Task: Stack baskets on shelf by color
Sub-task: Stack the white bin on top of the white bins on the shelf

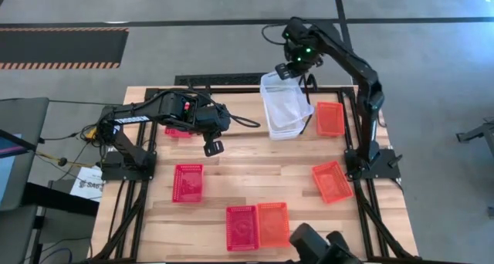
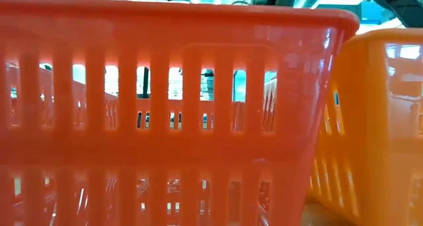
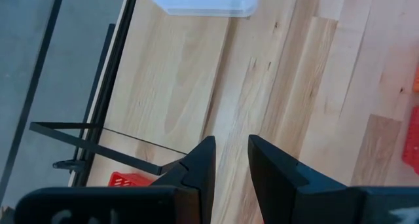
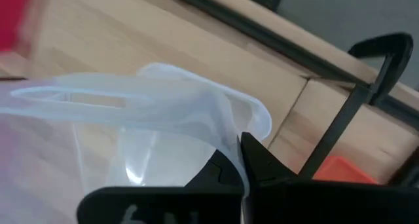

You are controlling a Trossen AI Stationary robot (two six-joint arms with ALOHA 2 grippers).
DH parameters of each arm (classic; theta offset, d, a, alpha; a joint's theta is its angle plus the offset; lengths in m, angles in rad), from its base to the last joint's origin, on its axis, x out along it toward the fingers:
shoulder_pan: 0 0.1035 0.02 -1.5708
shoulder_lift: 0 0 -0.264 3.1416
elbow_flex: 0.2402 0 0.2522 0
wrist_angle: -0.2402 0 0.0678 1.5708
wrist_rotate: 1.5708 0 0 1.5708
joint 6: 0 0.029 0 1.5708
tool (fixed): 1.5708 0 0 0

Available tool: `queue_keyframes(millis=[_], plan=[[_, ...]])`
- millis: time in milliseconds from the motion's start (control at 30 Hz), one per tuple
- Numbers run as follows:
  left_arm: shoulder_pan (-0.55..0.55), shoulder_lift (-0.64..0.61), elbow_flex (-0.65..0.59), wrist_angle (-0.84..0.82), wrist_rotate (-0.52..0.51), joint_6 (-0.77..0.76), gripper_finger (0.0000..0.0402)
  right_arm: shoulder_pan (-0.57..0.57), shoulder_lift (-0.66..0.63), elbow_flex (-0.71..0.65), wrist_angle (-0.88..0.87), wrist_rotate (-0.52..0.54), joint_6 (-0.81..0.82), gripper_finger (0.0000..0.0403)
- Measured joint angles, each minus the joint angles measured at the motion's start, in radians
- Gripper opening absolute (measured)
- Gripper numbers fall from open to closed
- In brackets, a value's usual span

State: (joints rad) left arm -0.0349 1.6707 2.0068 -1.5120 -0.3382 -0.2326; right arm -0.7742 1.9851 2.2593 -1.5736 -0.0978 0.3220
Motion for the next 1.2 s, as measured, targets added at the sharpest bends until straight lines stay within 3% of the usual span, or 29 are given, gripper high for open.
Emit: queue_keyframes(millis=[367,900,1200], plan=[[0.000,0.000,0.000,0.000,0.000,0.001,0.0080,-0.009,0.033,0.000,0.003,0.045,0.035,0.0000],[0.000,0.000,0.000,0.000,0.001,0.003,0.0080,0.022,0.032,0.000,0.003,0.029,0.057,0.0000],[0.000,0.000,0.000,-0.001,0.002,0.003,0.0080,0.025,0.023,0.000,0.002,0.071,0.147,0.0000]])
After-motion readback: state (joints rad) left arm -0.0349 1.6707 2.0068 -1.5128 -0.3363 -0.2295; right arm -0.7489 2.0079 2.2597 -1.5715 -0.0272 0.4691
